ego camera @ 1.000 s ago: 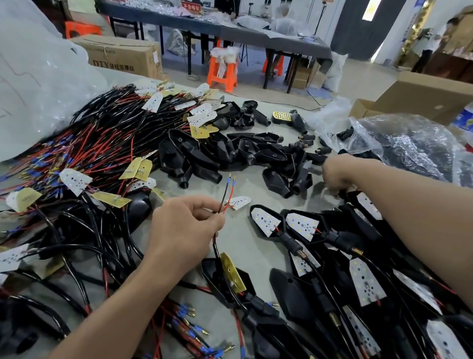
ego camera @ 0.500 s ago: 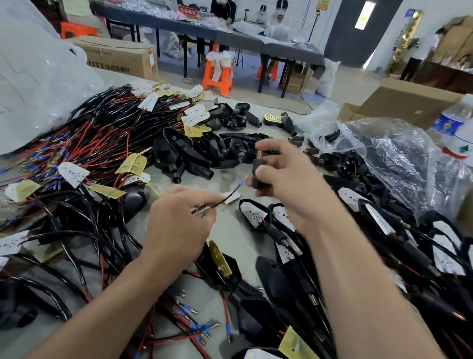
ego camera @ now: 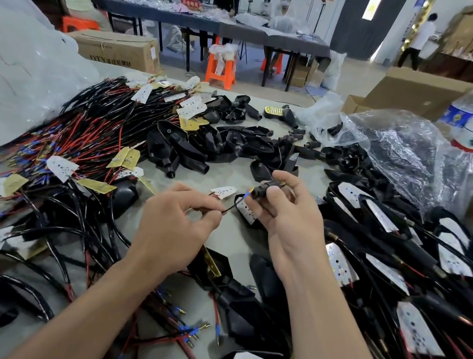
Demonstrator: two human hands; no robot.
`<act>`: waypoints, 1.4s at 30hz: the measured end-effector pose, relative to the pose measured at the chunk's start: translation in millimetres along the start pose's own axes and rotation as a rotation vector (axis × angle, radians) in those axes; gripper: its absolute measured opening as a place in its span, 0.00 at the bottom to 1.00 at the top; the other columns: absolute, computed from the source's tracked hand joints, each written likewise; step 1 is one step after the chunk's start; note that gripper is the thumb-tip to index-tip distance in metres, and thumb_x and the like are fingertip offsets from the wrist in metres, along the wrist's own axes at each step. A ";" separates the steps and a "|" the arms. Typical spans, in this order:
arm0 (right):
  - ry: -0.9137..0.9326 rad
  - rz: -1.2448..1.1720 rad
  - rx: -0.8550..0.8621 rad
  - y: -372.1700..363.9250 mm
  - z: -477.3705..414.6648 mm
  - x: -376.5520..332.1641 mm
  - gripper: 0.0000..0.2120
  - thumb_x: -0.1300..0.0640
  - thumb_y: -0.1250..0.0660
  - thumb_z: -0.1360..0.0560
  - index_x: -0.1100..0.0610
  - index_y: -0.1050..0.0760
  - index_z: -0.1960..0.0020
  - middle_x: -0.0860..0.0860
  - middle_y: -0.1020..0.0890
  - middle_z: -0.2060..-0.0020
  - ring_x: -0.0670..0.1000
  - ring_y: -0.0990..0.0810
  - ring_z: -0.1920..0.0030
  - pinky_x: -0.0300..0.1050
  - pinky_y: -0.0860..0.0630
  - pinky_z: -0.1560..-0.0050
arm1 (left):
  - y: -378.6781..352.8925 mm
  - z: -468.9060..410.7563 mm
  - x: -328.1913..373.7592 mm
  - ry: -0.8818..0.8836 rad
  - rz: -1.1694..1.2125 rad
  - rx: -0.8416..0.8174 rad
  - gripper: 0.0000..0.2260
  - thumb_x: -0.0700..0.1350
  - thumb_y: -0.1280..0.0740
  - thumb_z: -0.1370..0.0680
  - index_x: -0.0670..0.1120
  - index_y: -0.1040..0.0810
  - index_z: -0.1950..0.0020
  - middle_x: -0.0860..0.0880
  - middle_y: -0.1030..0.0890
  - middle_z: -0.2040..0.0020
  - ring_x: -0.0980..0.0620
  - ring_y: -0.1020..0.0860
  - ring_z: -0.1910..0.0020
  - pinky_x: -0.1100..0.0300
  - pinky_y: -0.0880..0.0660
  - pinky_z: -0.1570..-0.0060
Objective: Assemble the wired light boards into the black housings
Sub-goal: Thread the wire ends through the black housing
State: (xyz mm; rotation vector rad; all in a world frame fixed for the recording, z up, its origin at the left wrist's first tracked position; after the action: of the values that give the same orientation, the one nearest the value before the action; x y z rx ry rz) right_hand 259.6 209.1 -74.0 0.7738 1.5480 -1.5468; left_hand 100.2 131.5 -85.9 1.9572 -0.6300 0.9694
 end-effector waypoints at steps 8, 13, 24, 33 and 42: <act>0.003 -0.035 -0.034 0.4 -0.5 -1.0 0.14 0.72 0.41 0.19 0.58 0.23 0.42 0.59 0.22 0.52 0.57 0.18 0.51 0.45 0.17 0.57 | -0.7 0.7 -0.7 -0.023 -0.025 -0.008 0.11 0.43 0.22 0.28 0.61 0.13 0.59 0.65 0.20 0.54 0.64 0.21 0.52 0.70 0.30 0.54; 0.017 -0.024 -0.061 1.4 0.6 -2.7 0.16 0.73 0.42 0.19 0.56 0.22 0.44 0.57 0.21 0.52 0.57 0.18 0.52 0.45 0.17 0.56 | -0.9 1.0 -2.7 -0.059 -0.070 0.019 0.11 0.43 0.21 0.28 0.61 0.13 0.58 0.62 0.19 0.56 0.64 0.21 0.52 0.77 0.32 0.55; 0.040 -0.016 -0.059 -0.9 2.9 -2.8 0.16 0.74 0.41 0.20 0.55 0.21 0.46 0.56 0.21 0.54 0.57 0.20 0.52 0.44 0.18 0.58 | 1.3 3.5 0.4 -0.216 -0.122 0.021 0.10 0.41 0.22 0.28 0.57 0.12 0.56 0.64 0.17 0.58 0.56 0.22 0.49 0.73 0.30 0.50; 0.068 0.047 -0.059 -1.5 3.5 -3.3 0.16 0.74 0.39 0.22 0.56 0.21 0.45 0.52 0.20 0.61 0.52 0.19 0.59 0.45 0.18 0.57 | 2.7 3.7 -0.1 -0.198 -0.132 0.023 0.09 0.40 0.21 0.28 0.56 0.12 0.57 0.60 0.17 0.62 0.59 0.22 0.49 0.76 0.32 0.50; 0.014 0.023 -0.104 -0.1 5.6 -4.6 0.17 0.75 0.38 0.23 0.58 0.19 0.46 0.52 0.16 0.59 0.51 0.18 0.57 0.49 0.18 0.48 | 6.1 1.5 -3.9 -0.063 -0.146 0.072 0.10 0.43 0.23 0.27 0.60 0.13 0.57 0.62 0.20 0.57 0.68 0.24 0.51 0.81 0.34 0.54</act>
State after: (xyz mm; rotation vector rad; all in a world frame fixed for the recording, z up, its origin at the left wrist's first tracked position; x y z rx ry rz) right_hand 262.4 204.0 -69.6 0.7431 1.6108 -1.4355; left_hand 94.1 127.4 -86.8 2.0727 -0.4856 0.8535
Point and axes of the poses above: each hand's wrist, its own z-axis away from the middle knuckle, its own y-axis out of the back of the hand, x = y × z, the point moved 2 cm from there along -z, towards the middle knuckle
